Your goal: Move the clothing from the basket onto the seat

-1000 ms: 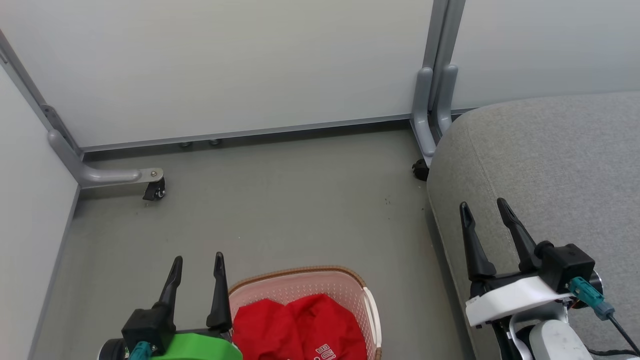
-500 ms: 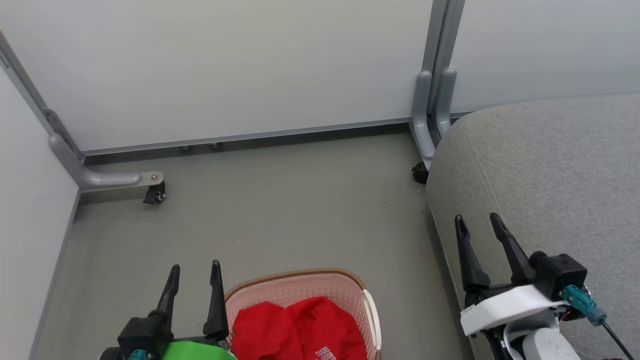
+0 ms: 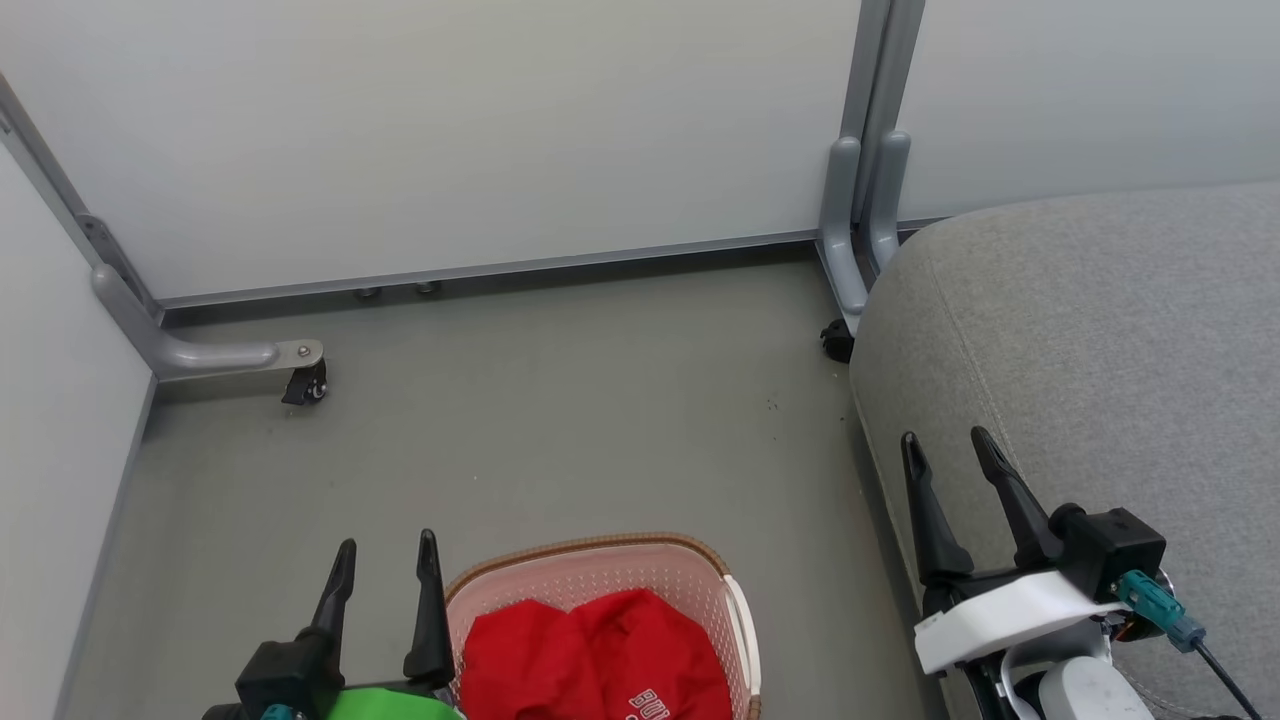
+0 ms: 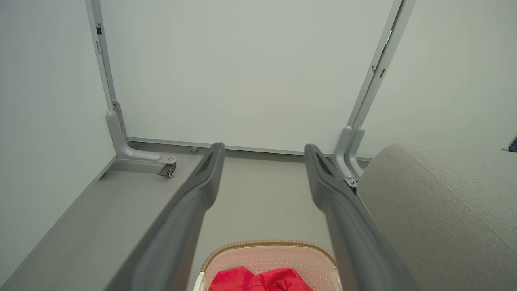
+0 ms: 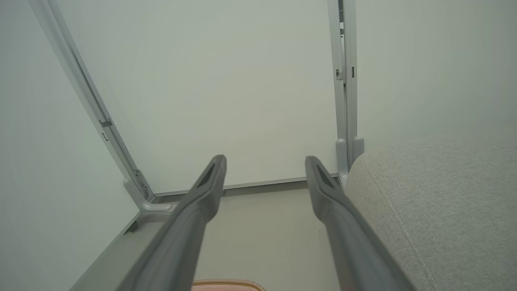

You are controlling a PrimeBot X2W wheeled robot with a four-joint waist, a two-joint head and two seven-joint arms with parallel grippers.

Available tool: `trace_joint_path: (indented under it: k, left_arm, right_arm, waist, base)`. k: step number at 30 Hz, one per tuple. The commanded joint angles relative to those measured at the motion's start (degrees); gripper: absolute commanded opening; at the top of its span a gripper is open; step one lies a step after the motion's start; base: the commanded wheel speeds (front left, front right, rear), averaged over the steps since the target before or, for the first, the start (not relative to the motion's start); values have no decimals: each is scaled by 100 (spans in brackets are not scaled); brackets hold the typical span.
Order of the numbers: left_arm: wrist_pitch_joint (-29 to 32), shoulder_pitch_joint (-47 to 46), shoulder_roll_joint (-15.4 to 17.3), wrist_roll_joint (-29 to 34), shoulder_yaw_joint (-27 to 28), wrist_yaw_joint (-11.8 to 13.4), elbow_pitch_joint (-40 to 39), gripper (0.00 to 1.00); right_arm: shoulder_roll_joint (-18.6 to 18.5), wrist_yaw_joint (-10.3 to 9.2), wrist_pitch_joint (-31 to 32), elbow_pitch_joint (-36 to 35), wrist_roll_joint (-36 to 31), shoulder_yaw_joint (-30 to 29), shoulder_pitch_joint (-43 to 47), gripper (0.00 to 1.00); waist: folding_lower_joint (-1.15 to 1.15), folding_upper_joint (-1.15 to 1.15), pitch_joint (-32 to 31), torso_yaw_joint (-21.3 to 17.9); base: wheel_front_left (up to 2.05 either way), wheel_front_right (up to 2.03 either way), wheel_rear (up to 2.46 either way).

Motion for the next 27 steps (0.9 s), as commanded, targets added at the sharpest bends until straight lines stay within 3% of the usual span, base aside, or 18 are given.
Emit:
trace_joint_path:
  k: [1, 10, 15, 18, 27]
  left_arm:
    - [-2, -4, 12, 60, -18, 8, 45, 100]
    - [0, -322, 15, 621, -266, -109, 724, 100]
    - [1, -1043, 75, 1371, -533, -352, 1506, 100]
    - [1, -1598, 343, 1985, -956, -440, 2042, 100]
    - [1, -3035, 752, 2671, -1859, -648, 3756, 100]
  right_arm:
    - [-13, 0, -20, 0, 16, 17, -33, 100]
    - [-80, 0, -19, -135, -51, 15, -195, 100]
    - [-166, 0, -19, -346, -149, -97, -478, 100]
    - [-180, 1, -19, -468, -374, -127, -702, 100]
    - [-98, 0, -19, -778, -503, 28, -1219, 100]
  waist:
    - [0, 0, 46, -9]
    - [0, 0, 616, -245]
    - [0, 0, 1572, -423]
    - [0, 0, 2161, -550]
    - [0, 0, 3632, -842]
  base:
    - [0, 0, 0]
    - [0, 0, 0]
    - [0, 0, 0]
    - [0, 0, 0]
    - [0, 0, 0]
